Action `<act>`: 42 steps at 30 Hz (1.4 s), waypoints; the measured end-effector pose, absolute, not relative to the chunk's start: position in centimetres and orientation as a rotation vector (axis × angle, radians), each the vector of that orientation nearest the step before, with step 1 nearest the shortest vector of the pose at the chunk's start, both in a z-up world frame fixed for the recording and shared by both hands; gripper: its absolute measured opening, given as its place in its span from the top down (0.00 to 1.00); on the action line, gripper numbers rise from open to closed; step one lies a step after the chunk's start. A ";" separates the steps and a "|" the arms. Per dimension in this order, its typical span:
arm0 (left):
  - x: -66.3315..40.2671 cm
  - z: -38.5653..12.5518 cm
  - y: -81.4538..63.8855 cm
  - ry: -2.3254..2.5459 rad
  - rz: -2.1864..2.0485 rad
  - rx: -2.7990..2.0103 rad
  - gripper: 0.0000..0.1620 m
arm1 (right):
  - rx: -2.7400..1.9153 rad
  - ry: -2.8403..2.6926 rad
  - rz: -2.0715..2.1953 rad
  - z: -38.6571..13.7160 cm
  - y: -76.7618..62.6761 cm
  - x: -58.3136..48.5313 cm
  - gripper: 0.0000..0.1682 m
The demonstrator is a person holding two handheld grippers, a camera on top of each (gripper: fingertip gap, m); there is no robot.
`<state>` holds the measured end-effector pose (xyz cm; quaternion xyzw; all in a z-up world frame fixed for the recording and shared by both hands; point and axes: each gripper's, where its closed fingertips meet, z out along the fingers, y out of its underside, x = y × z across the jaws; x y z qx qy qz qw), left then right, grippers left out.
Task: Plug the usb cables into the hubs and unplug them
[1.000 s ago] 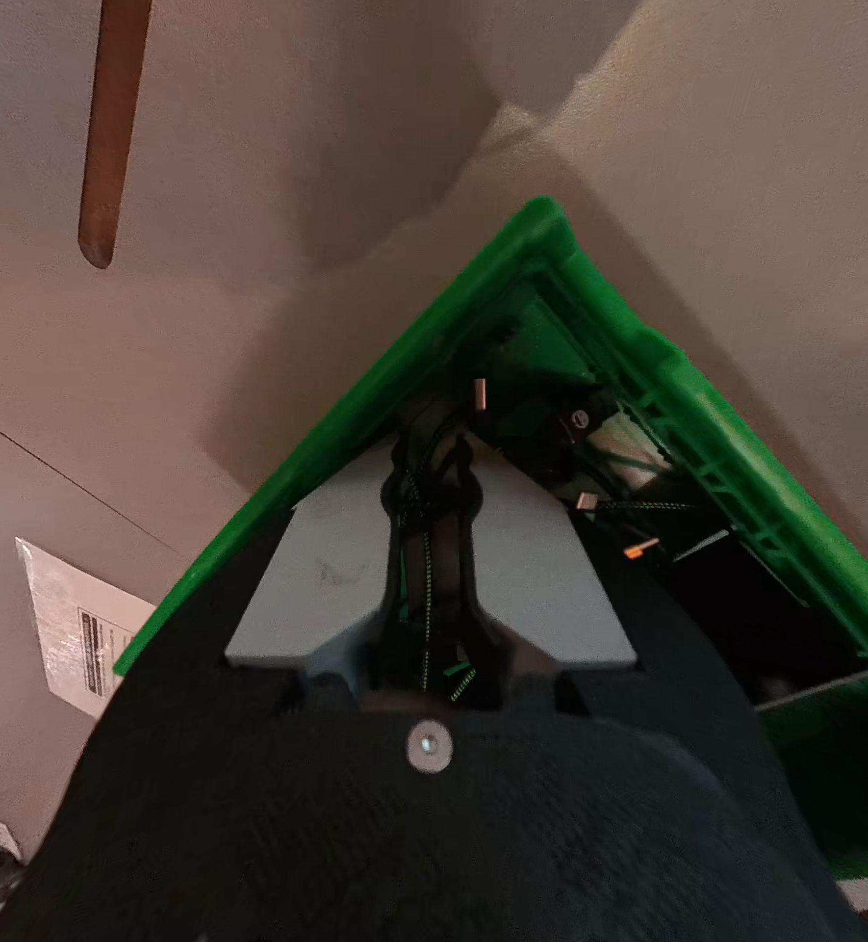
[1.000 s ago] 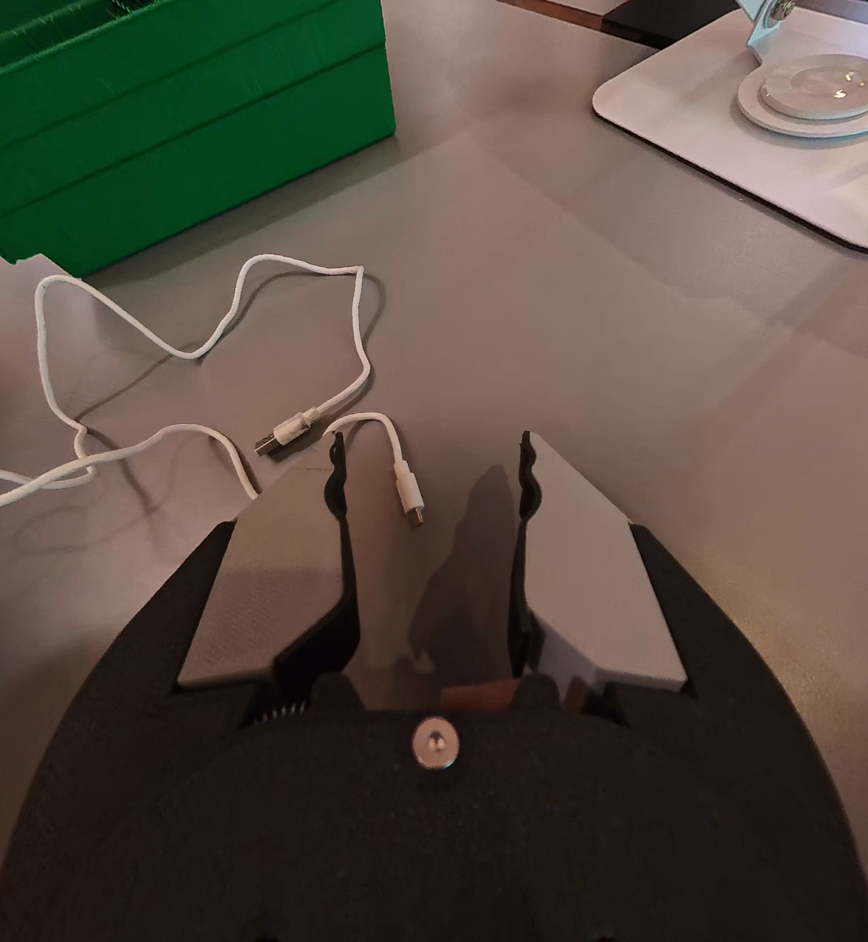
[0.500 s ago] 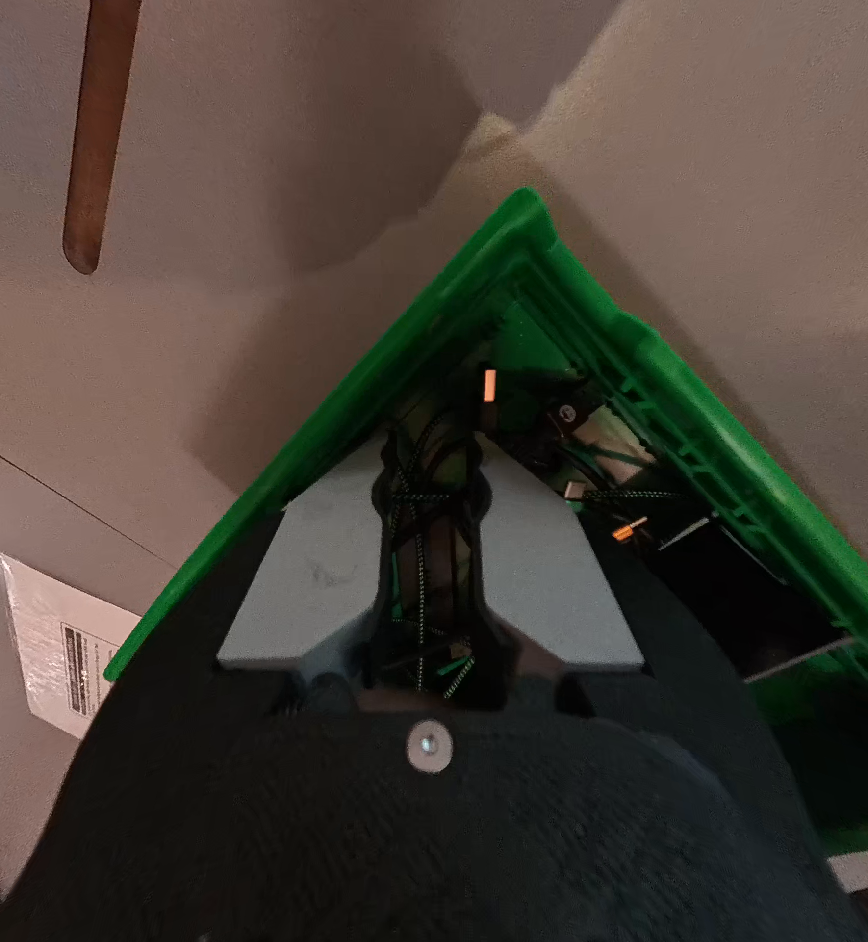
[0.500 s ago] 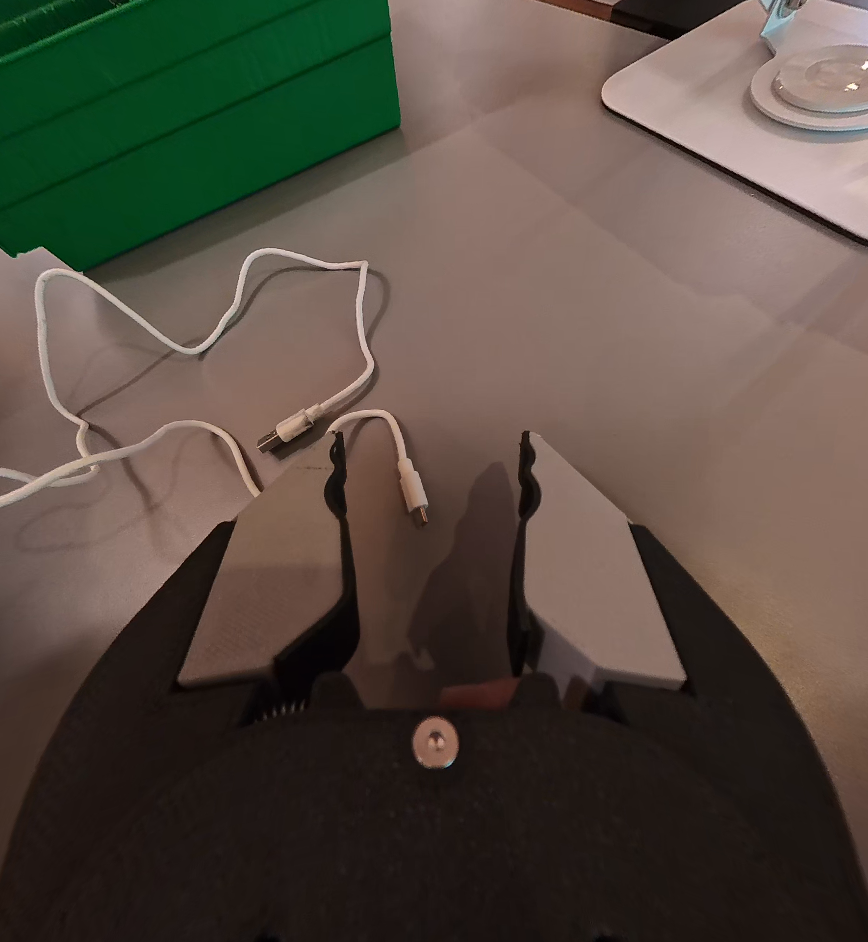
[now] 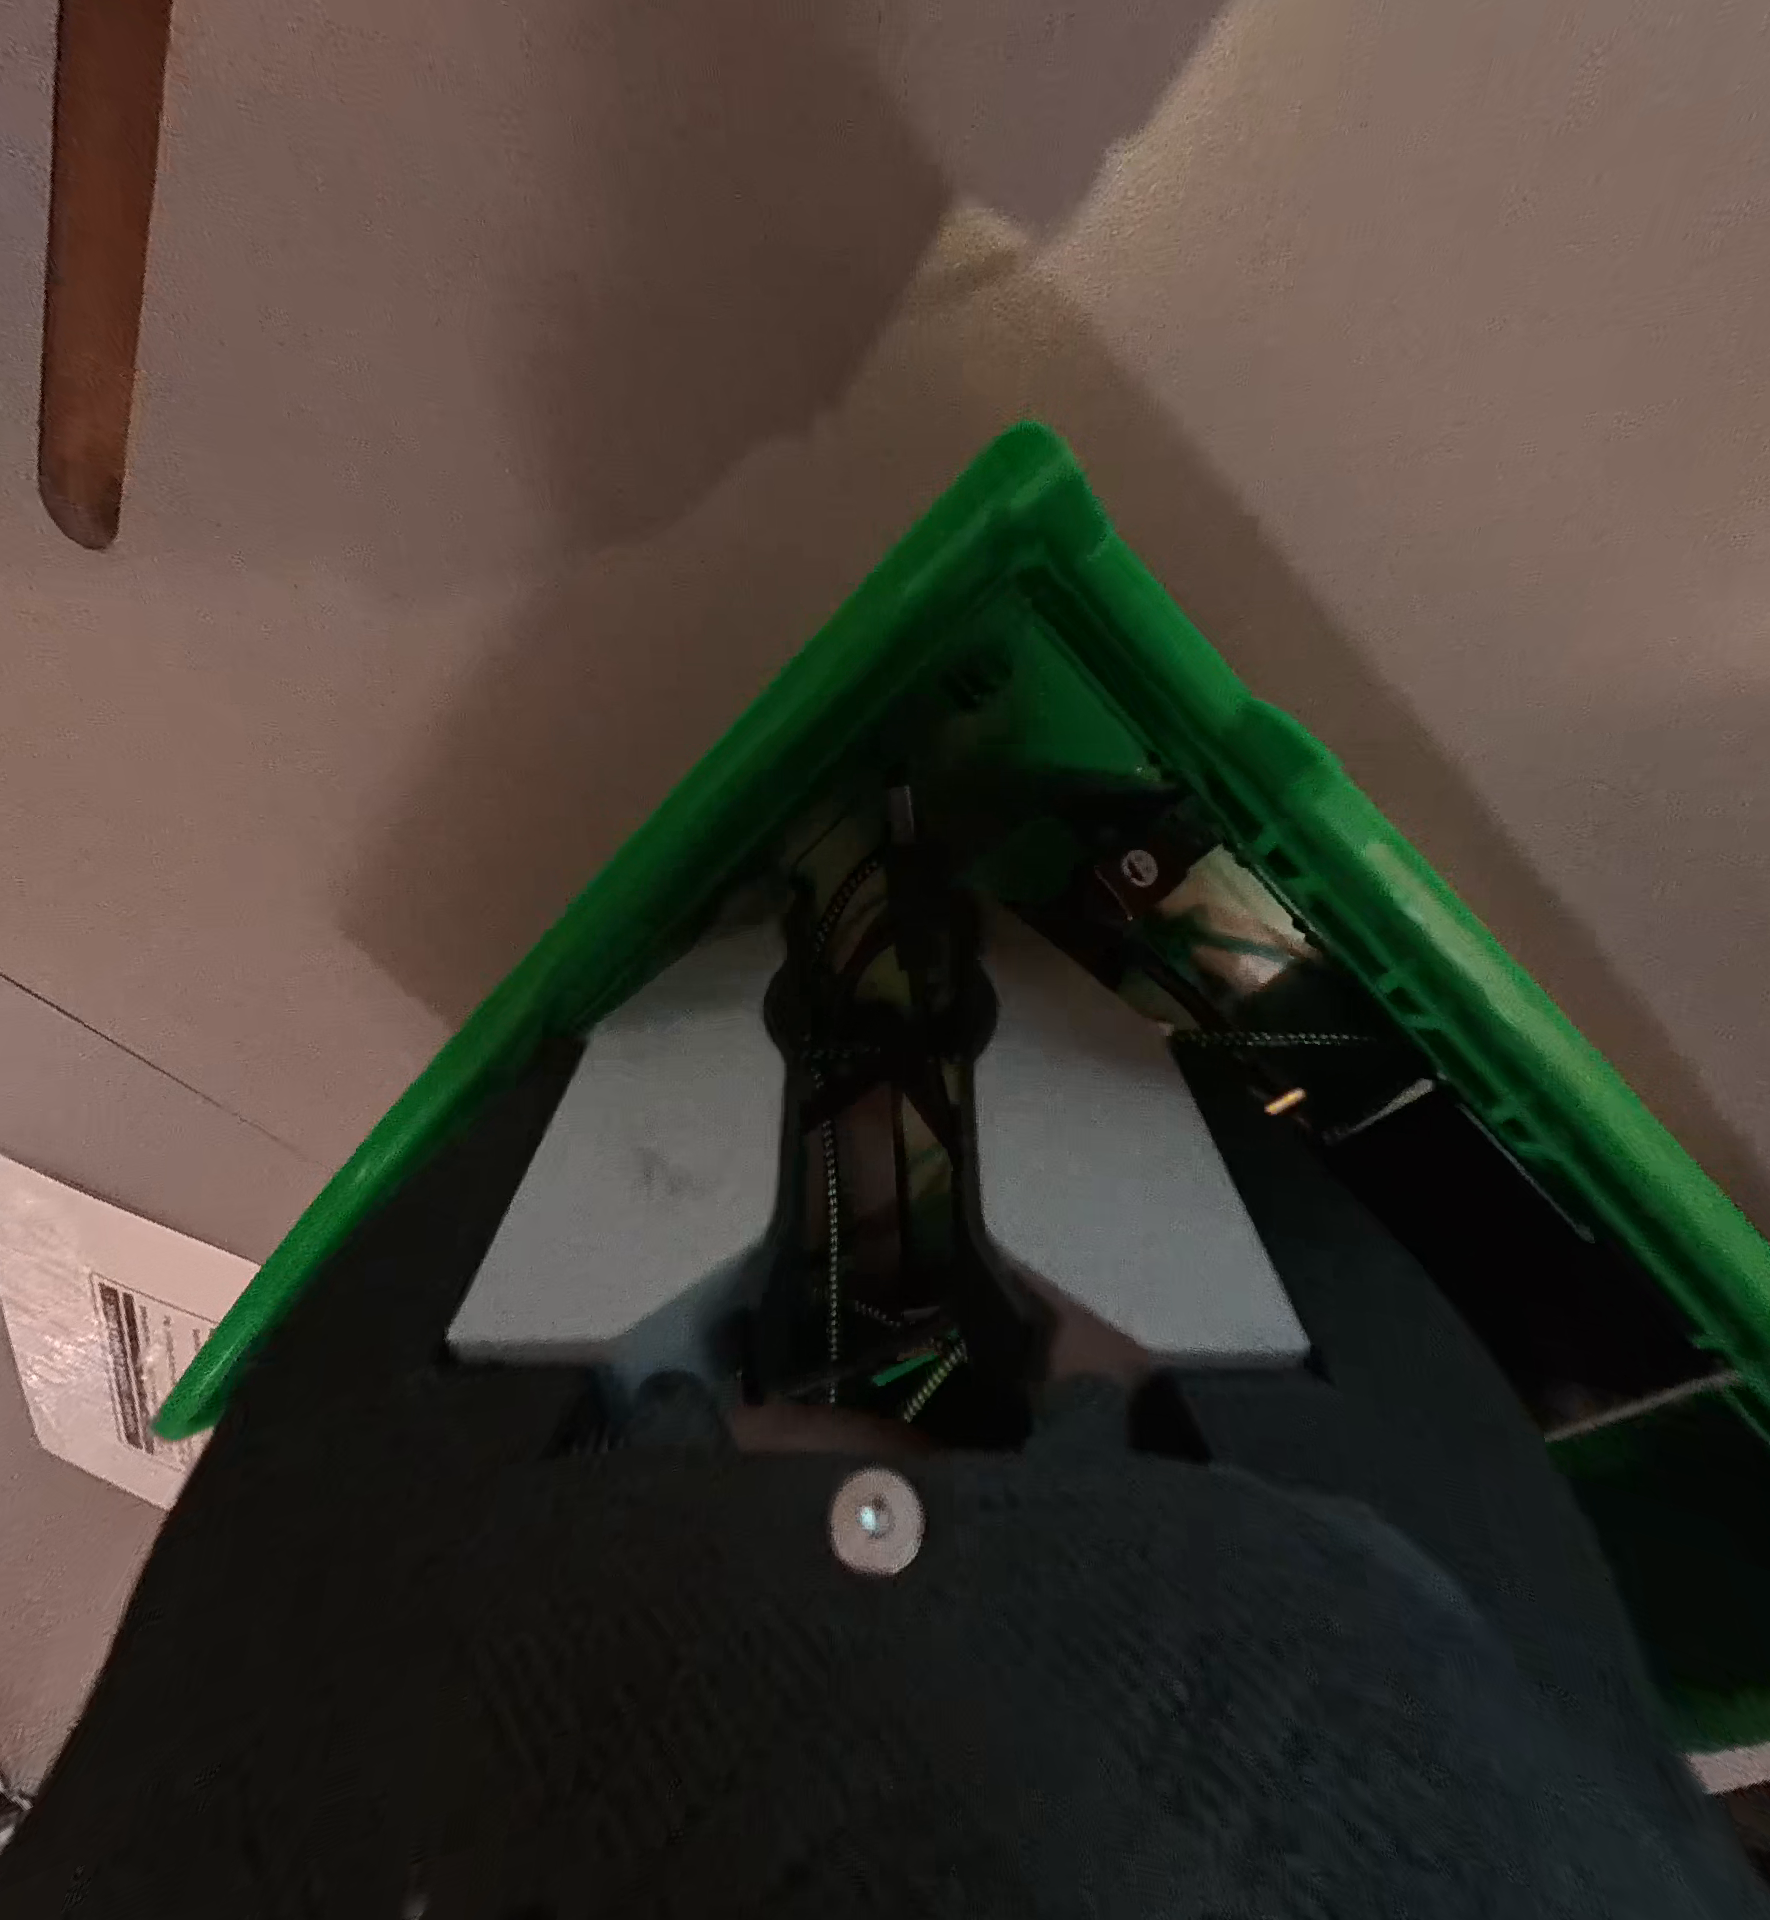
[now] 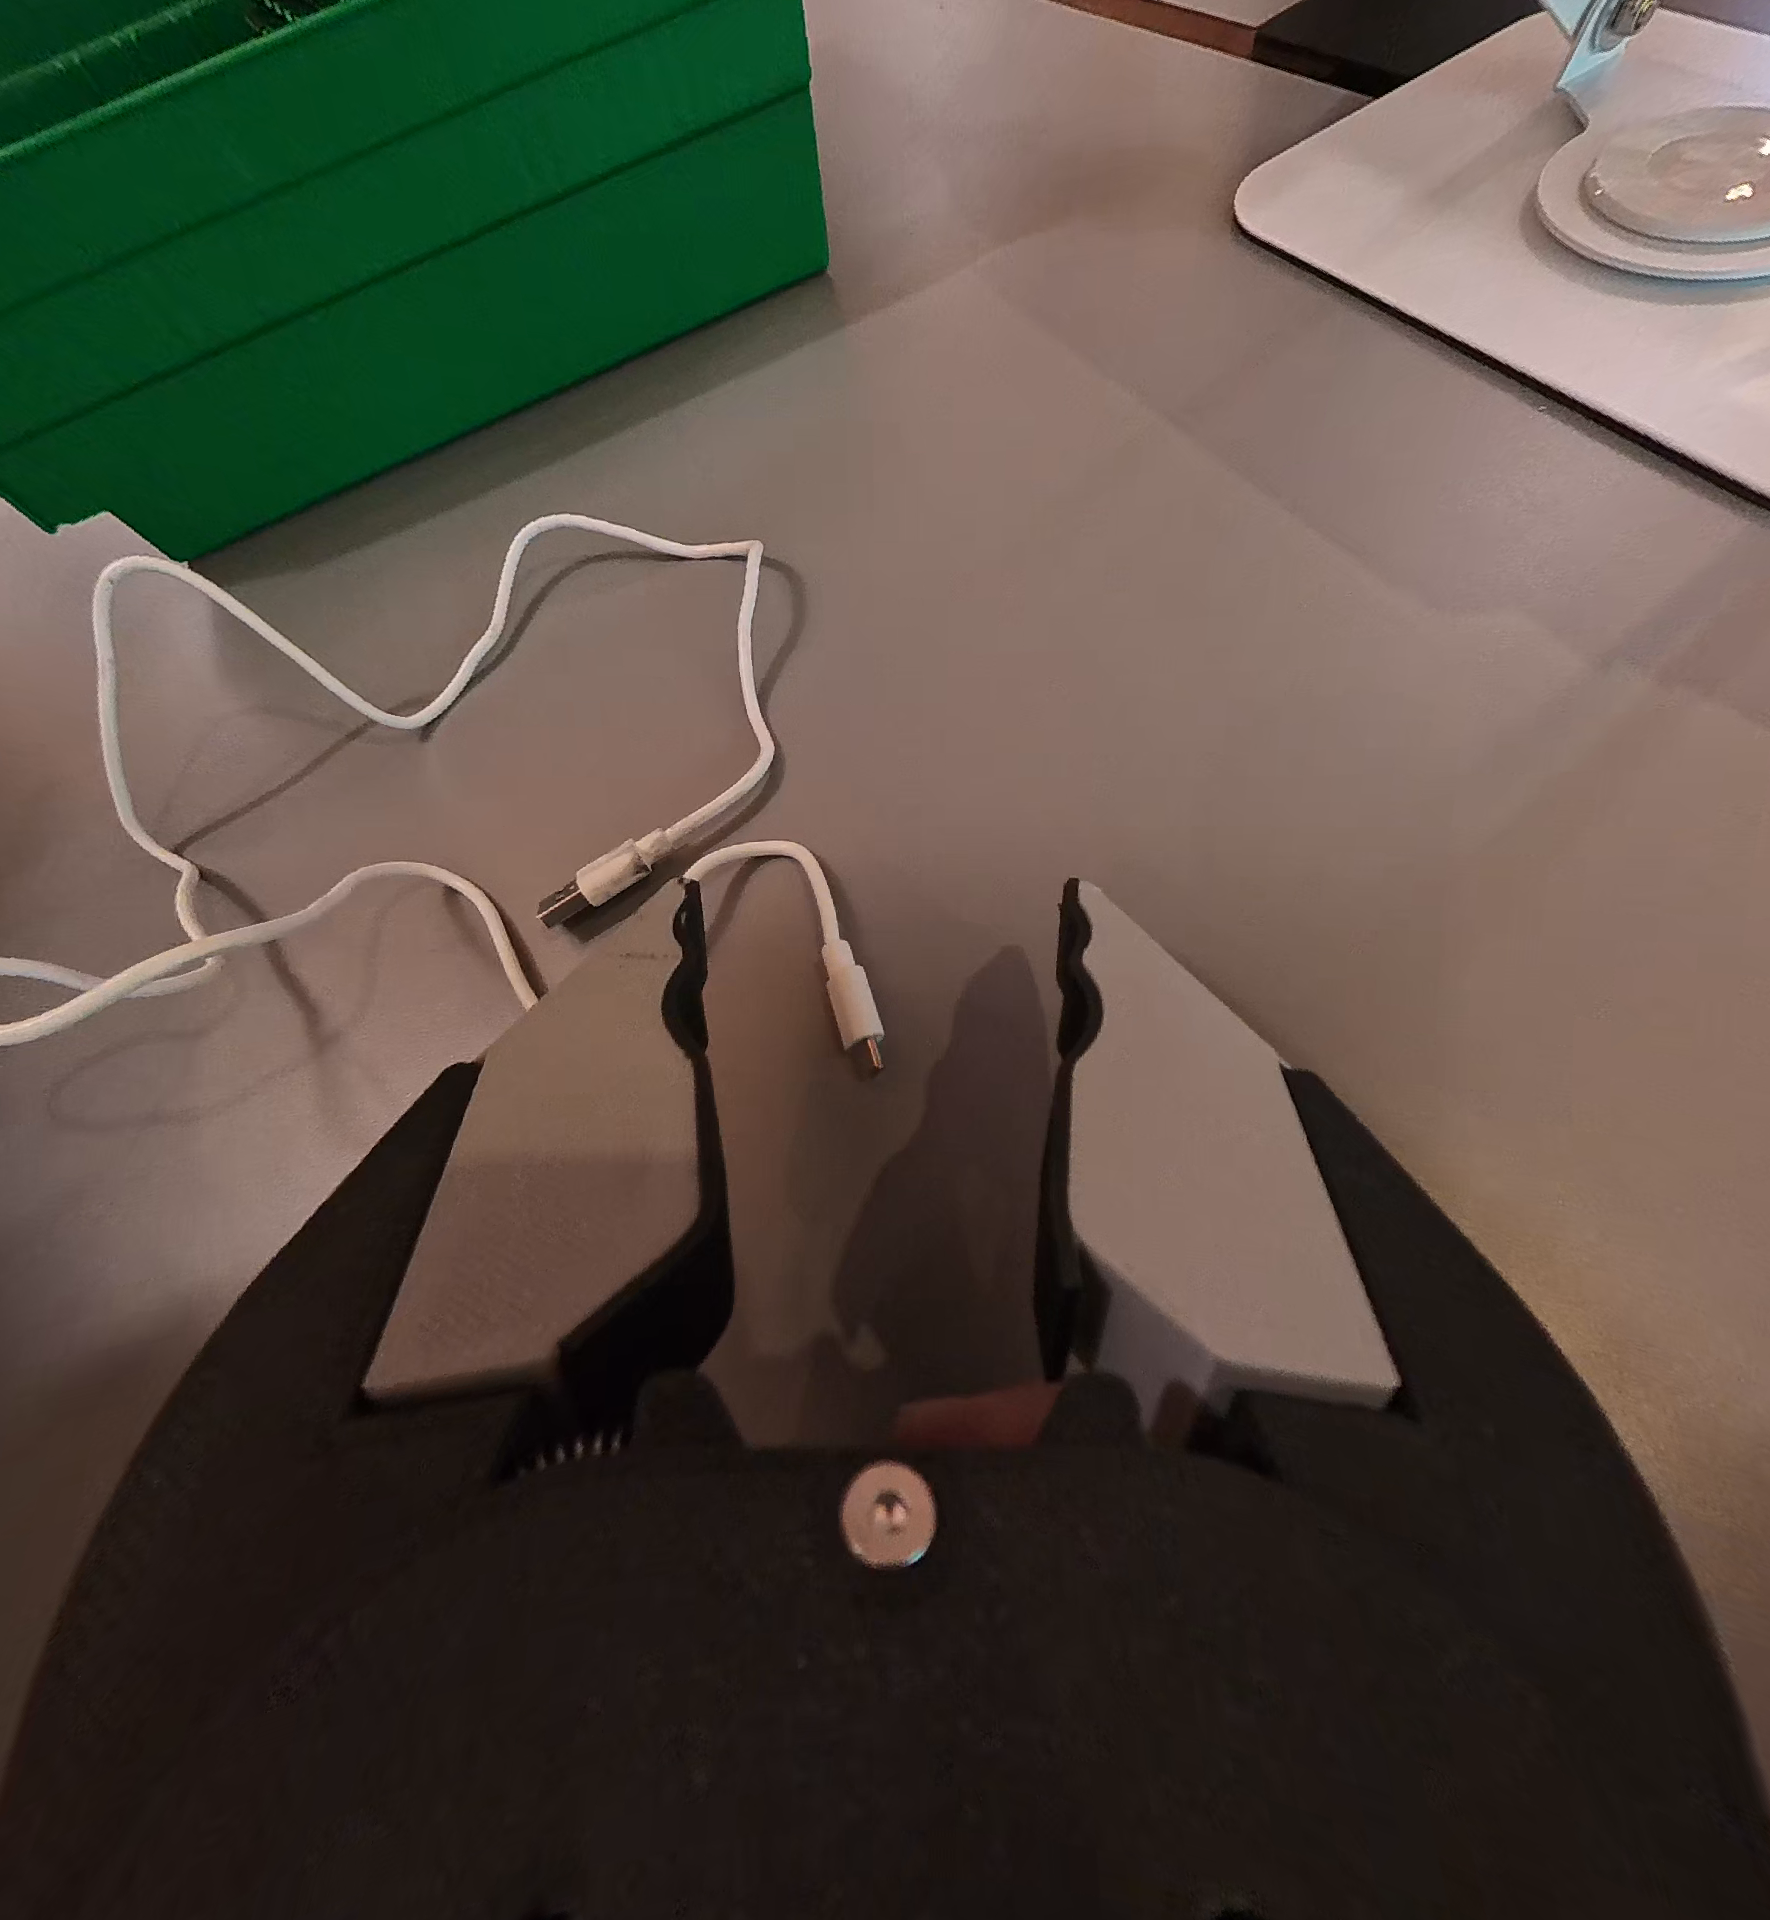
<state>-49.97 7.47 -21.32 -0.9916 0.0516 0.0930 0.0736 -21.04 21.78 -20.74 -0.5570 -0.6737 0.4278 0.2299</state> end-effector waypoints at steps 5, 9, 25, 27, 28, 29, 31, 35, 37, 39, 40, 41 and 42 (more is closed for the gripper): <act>-49.6 -22.1 7.2 0.145 0.253 -3.029 0.97 | -1.535 -1.848 1.184 -20.6 21.8 -21.0 0.61; -49.1 -21.4 7.2 0.174 0.241 -3.013 0.97 | -1.524 -1.845 1.188 -20.3 21.7 -21.0 0.61; -49.9 1.5 5.1 -0.086 0.384 -2.279 0.97 | -1.496 -1.855 1.181 -20.1 21.2 -20.9 0.61; -49.9 2.8 4.9 -0.093 0.429 -2.232 0.97 | -1.500 -1.863 1.174 -20.4 21.2 -20.9 0.61; -49.7 2.9 4.7 -0.095 0.432 -2.236 0.97 | -1.501 -1.866 1.172 -20.5 21.2 -20.9 0.61; -49.9 3.1 4.6 -0.096 0.467 -2.235 0.97 | -1.502 -1.868 1.171 -20.5 21.2 -20.9 0.61; -50.1 3.6 4.1 -0.099 0.531 -2.217 0.97 | -1.502 -1.871 1.167 -20.6 21.1 -20.9 0.61; -51.5 6.0 2.7 -0.154 0.683 -2.106 0.97 | -1.504 -1.871 1.164 -20.7 21.2 -20.9 0.61; -51.7 7.8 2.4 -0.158 0.743 -2.019 0.97 | -1.507 -1.871 1.164 -20.7 21.2 -20.9 0.61; -51.5 9.8 2.3 -0.166 0.766 -1.940 0.97 | -1.508 -1.876 1.162 -20.8 21.2 -20.9 0.61; -51.0 10.5 2.5 -0.154 0.741 -1.925 0.97 | -1.508 -1.879 1.161 -20.9 21.1 -20.9 0.61; -50.6 10.9 2.6 -0.150 0.715 -1.922 0.97 | -1.507 -1.881 1.159 -20.9 21.1 -20.9 0.61; -50.5 11.4 2.7 -0.149 0.715 -1.912 0.97 | -1.506 -1.883 1.157 -20.9 21.1 -20.9 0.61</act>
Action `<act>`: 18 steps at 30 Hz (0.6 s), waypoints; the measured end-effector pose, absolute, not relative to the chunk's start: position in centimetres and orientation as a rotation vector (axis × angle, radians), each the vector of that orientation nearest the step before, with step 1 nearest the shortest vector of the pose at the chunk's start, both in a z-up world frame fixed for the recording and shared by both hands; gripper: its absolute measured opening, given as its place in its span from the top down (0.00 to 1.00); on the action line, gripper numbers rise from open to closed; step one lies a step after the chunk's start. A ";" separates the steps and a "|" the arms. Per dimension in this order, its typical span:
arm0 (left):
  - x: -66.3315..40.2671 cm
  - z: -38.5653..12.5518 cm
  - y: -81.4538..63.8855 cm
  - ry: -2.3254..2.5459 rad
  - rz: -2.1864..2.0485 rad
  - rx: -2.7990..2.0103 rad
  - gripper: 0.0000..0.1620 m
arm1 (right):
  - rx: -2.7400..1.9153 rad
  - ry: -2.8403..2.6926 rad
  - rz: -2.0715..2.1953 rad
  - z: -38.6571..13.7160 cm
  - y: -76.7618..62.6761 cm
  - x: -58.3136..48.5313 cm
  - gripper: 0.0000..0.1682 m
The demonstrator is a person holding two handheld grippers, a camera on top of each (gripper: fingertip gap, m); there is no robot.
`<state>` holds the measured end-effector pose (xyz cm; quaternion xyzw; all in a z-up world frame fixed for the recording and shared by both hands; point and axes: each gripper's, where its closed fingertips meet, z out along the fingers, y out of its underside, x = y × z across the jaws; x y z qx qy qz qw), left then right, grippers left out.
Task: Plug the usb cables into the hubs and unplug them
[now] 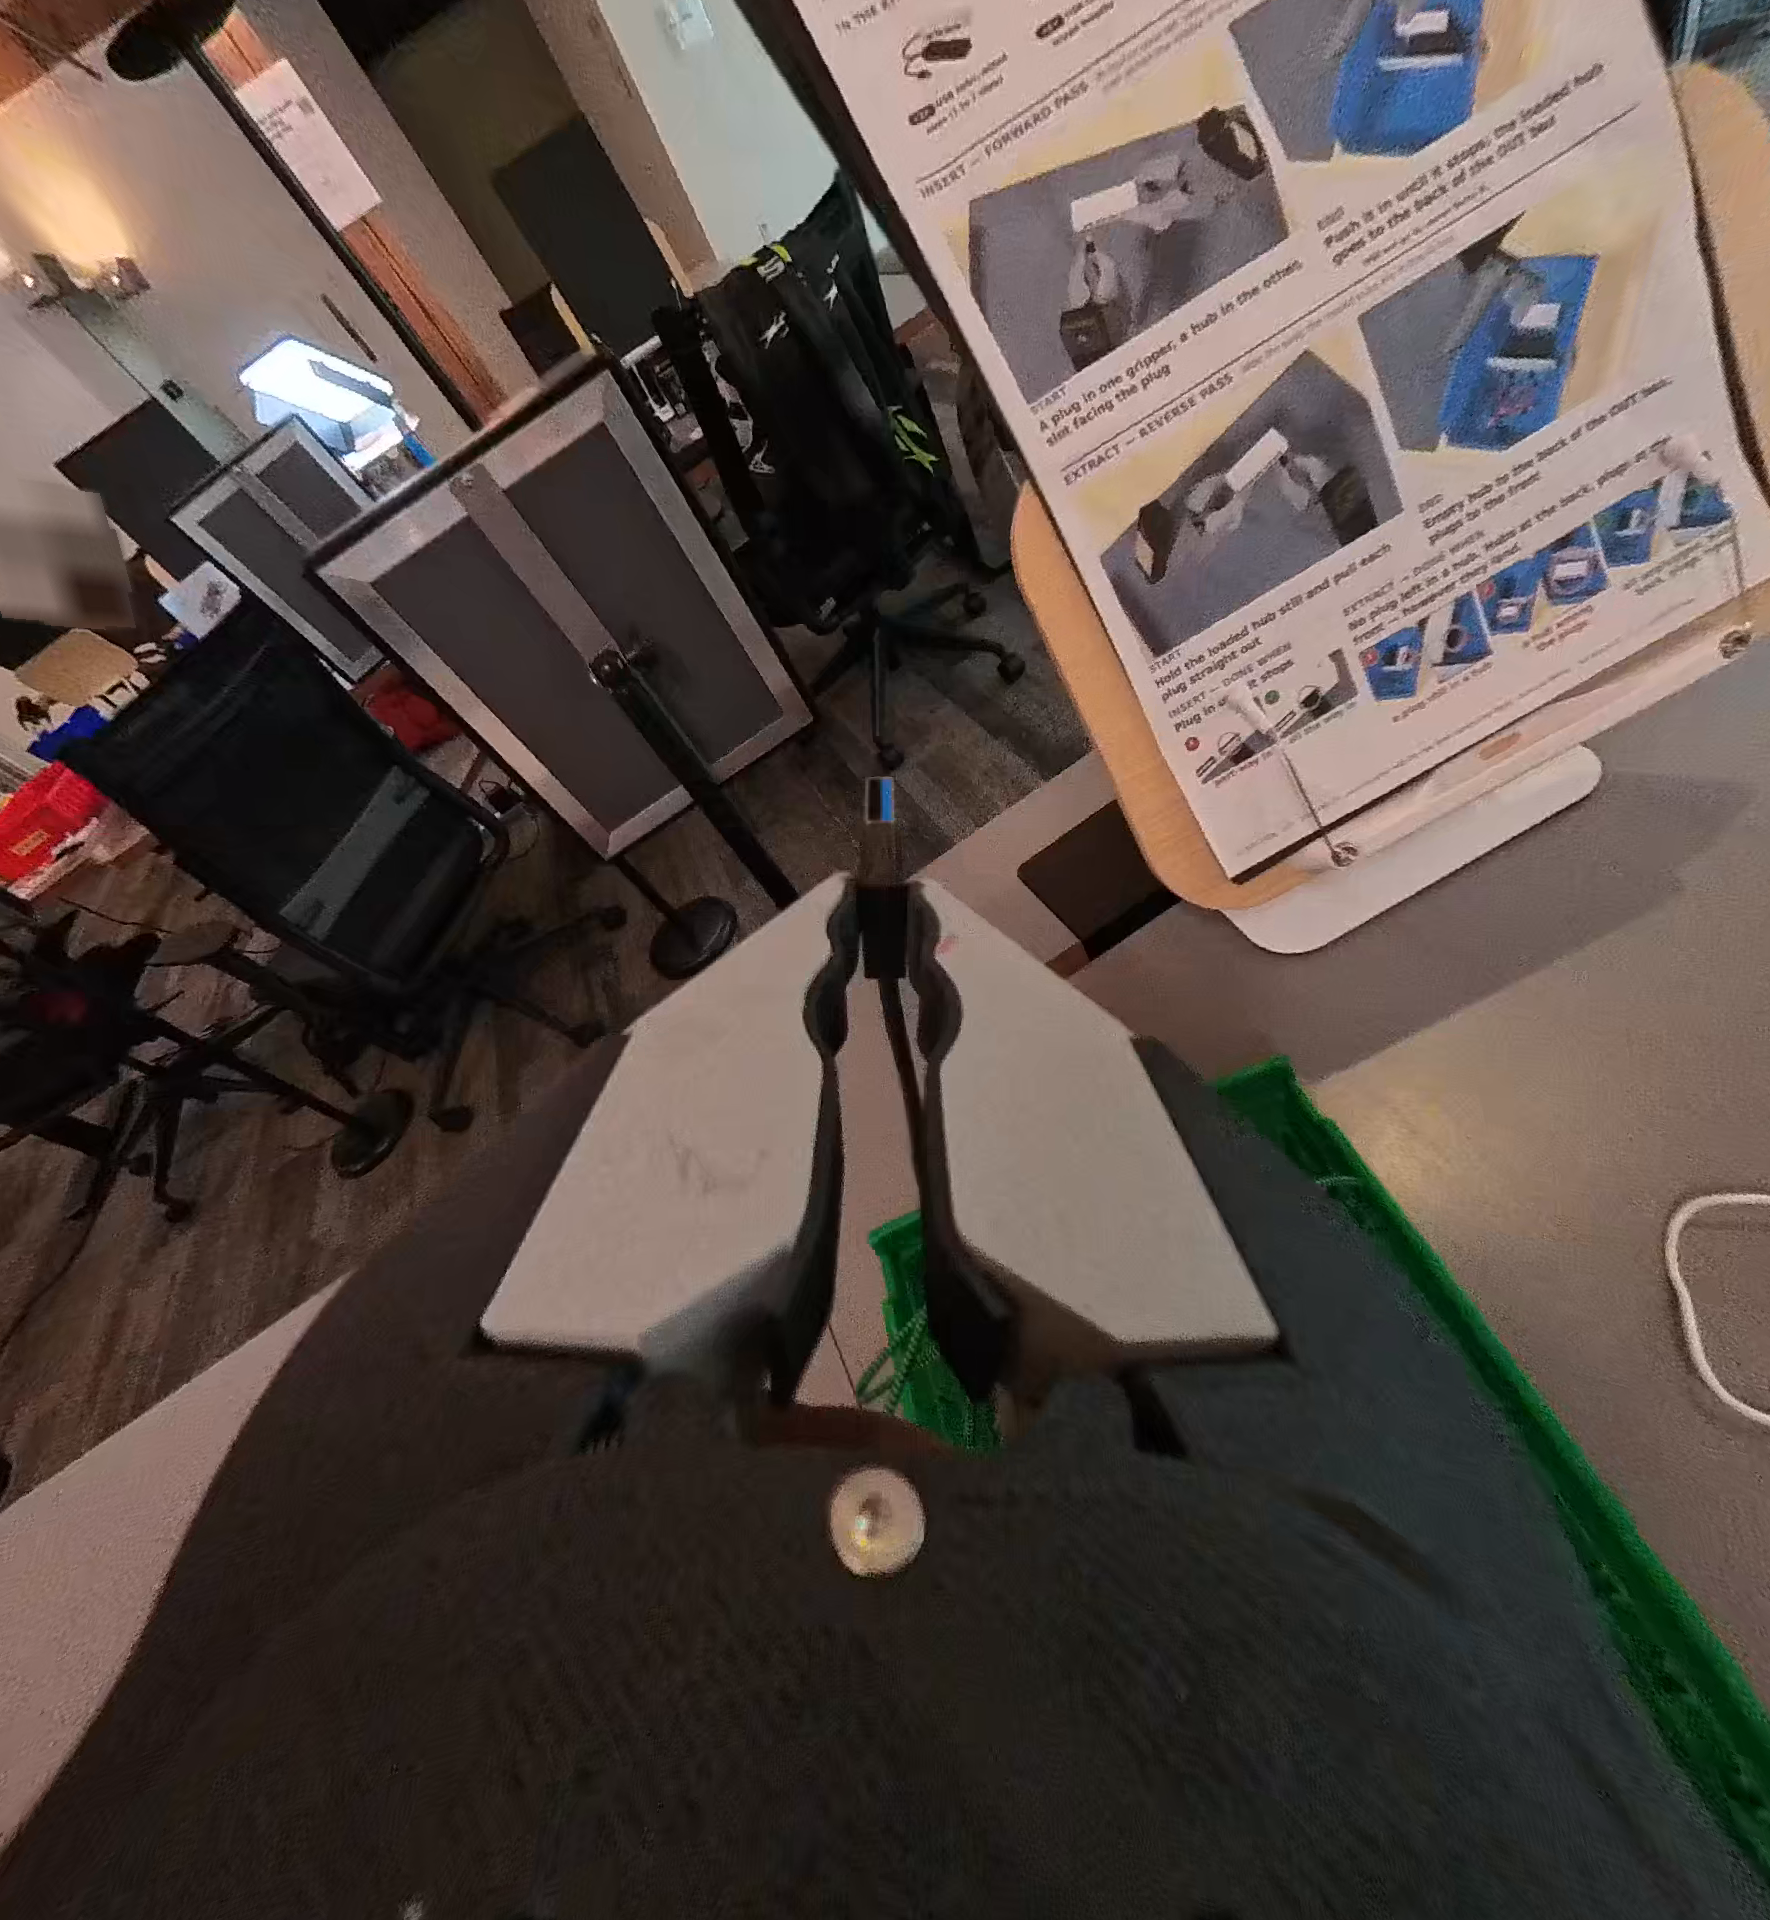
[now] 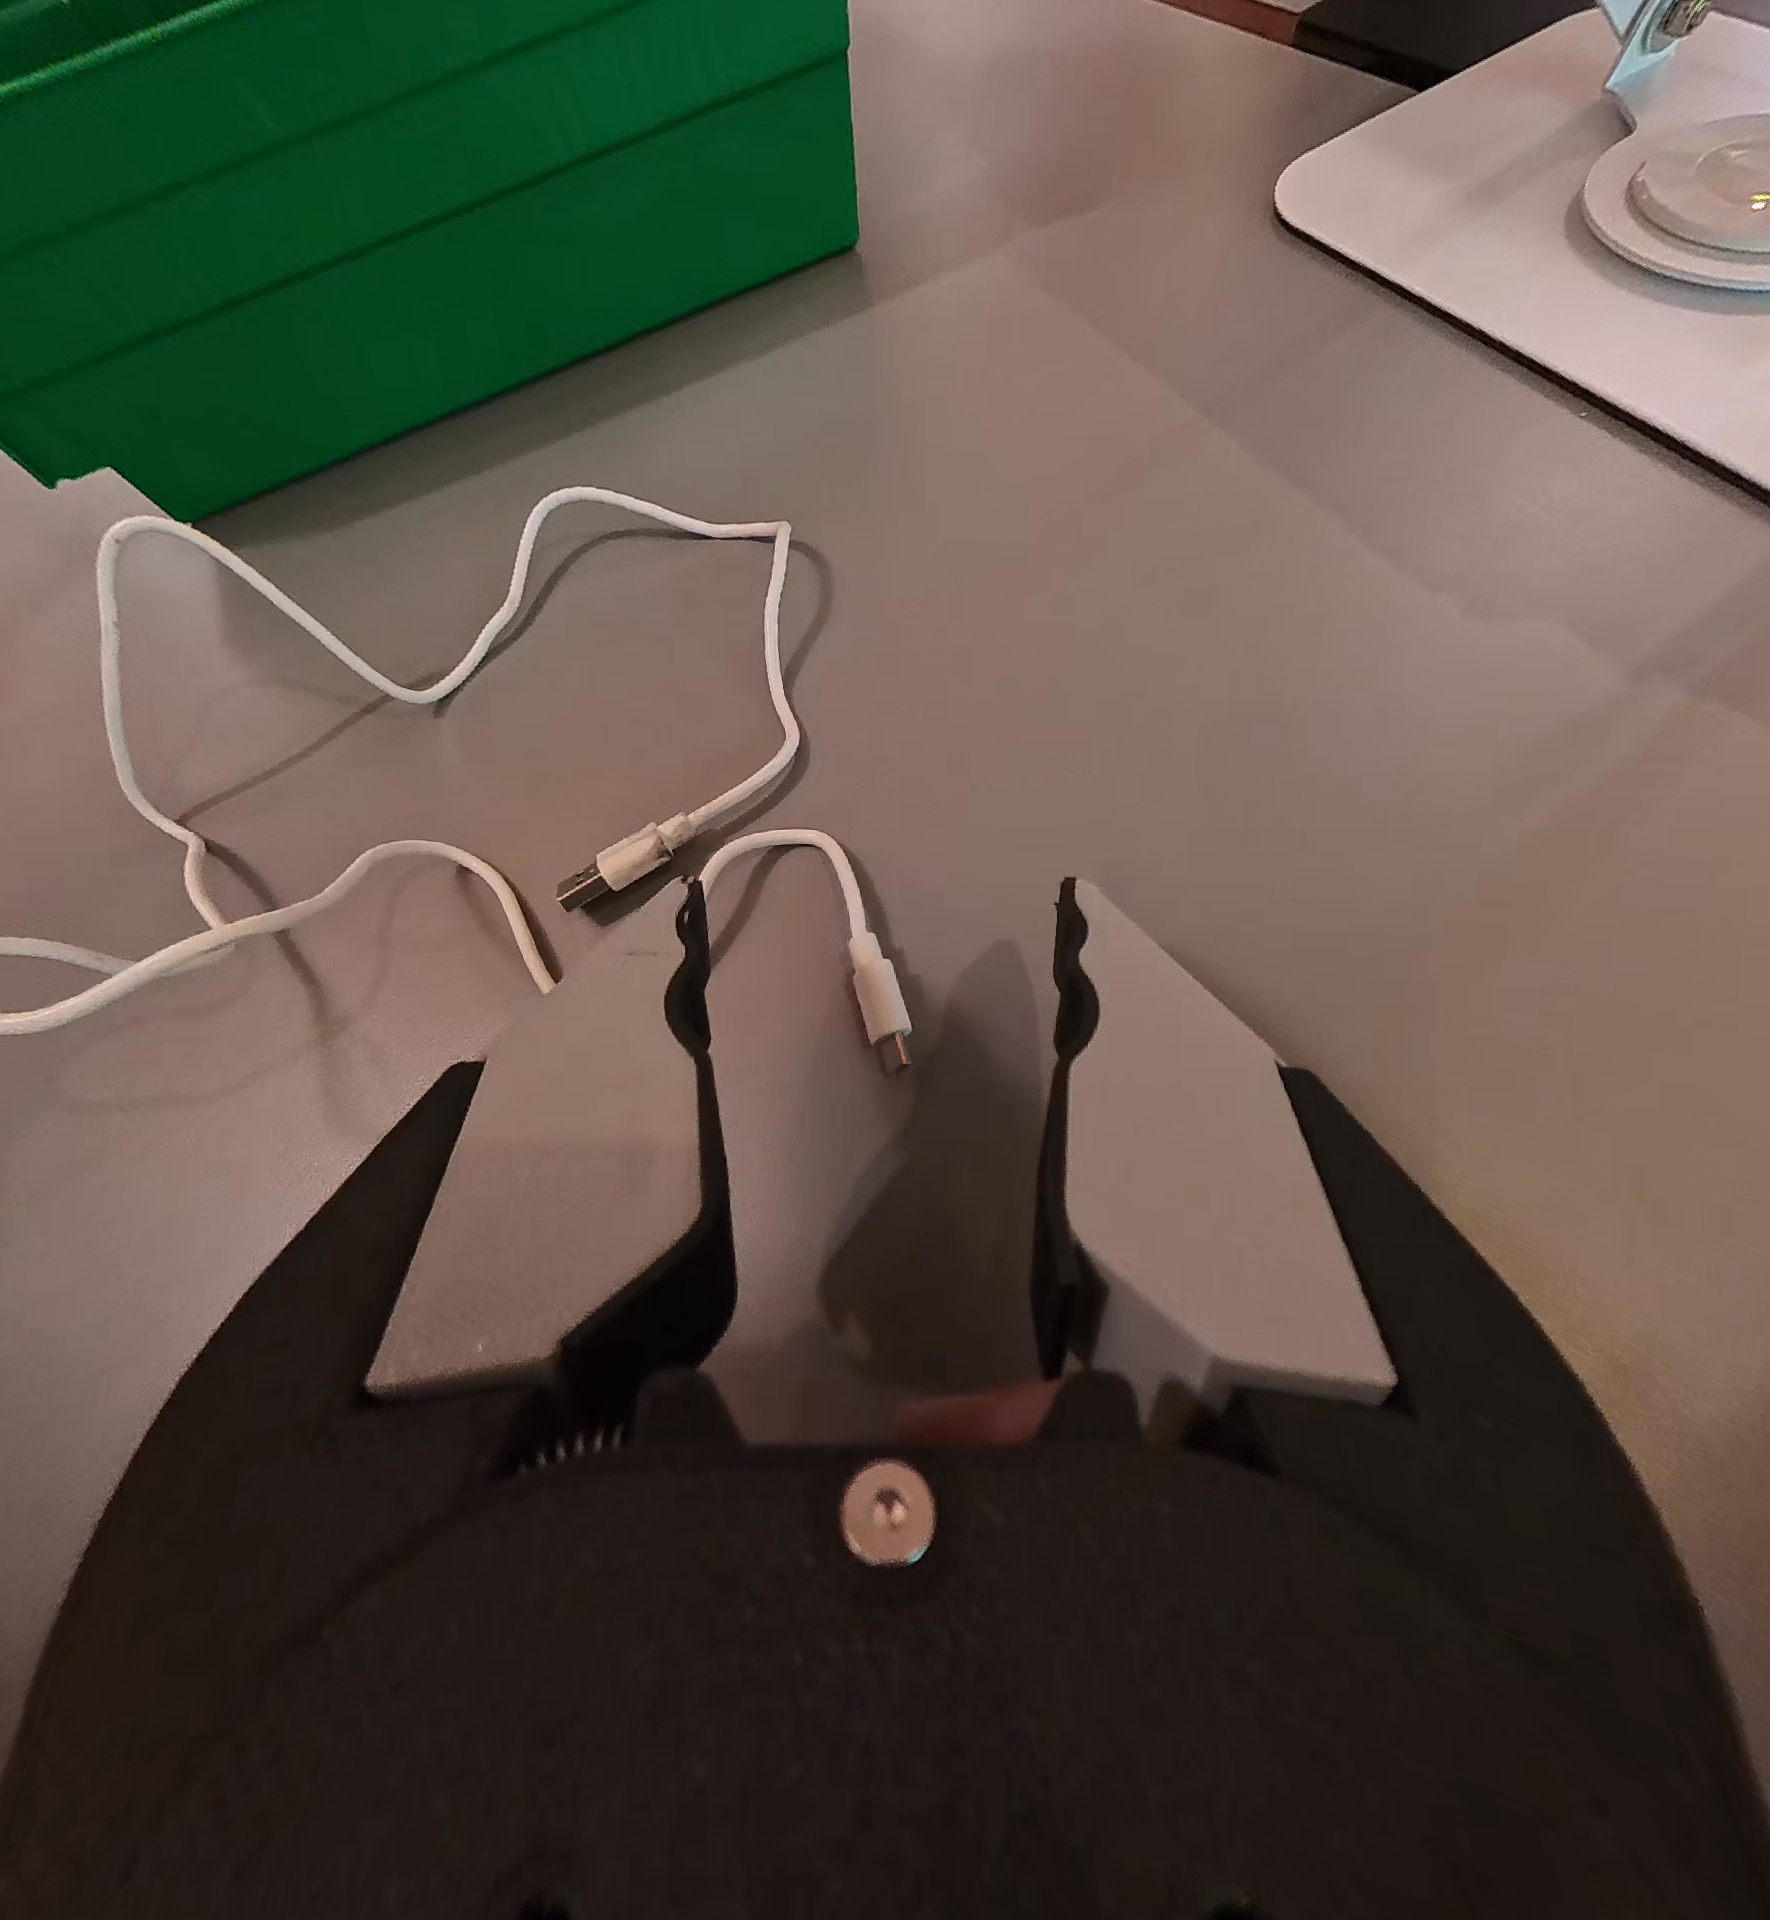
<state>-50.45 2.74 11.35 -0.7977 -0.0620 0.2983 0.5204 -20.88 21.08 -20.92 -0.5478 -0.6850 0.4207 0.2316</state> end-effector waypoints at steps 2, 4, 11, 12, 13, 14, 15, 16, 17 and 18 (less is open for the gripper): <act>-50.4 11.5 2.8 -0.145 0.721 -1.924 0.97 | -1.504 -1.884 1.157 -20.9 21.0 -20.9 0.61; -50.5 11.3 2.8 -0.147 0.726 -1.930 0.97 | -1.504 -1.882 1.160 -20.8 21.0 -20.9 0.61; -50.3 10.8 2.7 -0.159 0.684 -1.913 0.97 | -1.496 -1.885 1.165 -20.7 20.9 -20.8 0.61; -50.2 10.9 2.7 -0.161 0.679 -1.908 0.97 | -1.495 -1.886 1.165 -20.7 20.9 -20.8 0.61; -50.2 10.8 2.6 -0.161 0.675 -1.907 0.97 | -1.495 -1.887 1.166 -20.7 20.9 -20.8 0.61; -50.1 10.9 2.5 -0.160 0.675 -1.905 0.97 | -1.494 -1.887 1.166 -20.7 20.8 -20.8 0.61; -50.0 10.9 2.5 -0.158 0.675 -1.899 0.97 | -1.493 -1.887 1.166 -20.6 20.8 -20.8 0.61; -49.8 11.0 2.4 -0.154 0.670 -1.893 0.97 | -1.493 -1.888 1.166 -20.6 20.8 -20.8 0.61; -49.6 11.1 2.4 -0.144 0.659 -1.886 0.97 | -1.492 -1.889 1.166 -20.6 20.8 -20.8 0.61; -49.2 11.3 2.4 -0.131 0.647 -1.874 0.97 | -1.492 -1.890 1.165 -20.7 20.8 -20.8 0.61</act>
